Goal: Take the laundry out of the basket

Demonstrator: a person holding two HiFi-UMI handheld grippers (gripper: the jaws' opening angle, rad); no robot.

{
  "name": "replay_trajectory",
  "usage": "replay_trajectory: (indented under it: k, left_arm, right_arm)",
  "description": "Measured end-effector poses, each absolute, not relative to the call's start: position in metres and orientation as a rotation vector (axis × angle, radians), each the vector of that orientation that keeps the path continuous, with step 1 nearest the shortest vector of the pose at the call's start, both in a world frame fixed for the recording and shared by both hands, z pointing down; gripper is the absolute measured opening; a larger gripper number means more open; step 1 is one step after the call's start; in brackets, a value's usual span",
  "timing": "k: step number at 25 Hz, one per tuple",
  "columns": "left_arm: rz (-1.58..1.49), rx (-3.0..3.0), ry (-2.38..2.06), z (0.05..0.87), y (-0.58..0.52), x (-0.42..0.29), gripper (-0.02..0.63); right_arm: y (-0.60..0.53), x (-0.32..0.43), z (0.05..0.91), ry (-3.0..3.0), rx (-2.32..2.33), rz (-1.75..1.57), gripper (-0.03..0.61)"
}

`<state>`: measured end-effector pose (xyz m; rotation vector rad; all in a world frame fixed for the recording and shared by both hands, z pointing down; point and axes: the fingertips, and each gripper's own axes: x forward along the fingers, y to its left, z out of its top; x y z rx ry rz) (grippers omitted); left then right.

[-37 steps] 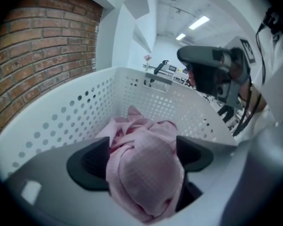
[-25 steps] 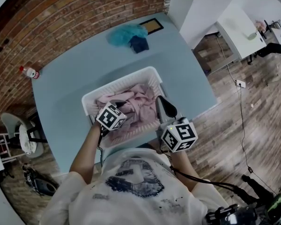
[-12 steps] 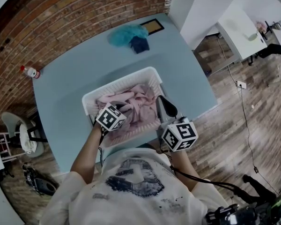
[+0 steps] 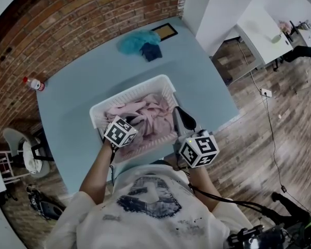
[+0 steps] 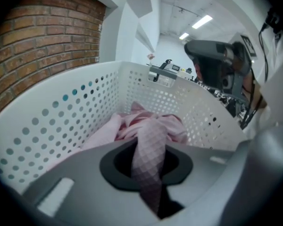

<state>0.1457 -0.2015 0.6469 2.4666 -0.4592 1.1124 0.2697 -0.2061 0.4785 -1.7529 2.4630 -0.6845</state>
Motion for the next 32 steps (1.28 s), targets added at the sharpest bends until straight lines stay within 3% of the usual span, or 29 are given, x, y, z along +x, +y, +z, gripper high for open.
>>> replay_trajectory:
  k: [11, 32]
  left_arm:
    - [1.080, 2.571, -0.539, 0.616, -0.211, 0.154, 0.046]
    - [0.670, 2.656, -0.914, 0.487, -0.217, 0.119, 0.046]
  right_arm:
    - [-0.196, 0.276, 0.471, 2.441, -1.747, -0.671, -0.003]
    - [-0.178, 0.266, 0.431, 2.481, -1.663, -0.557, -0.003]
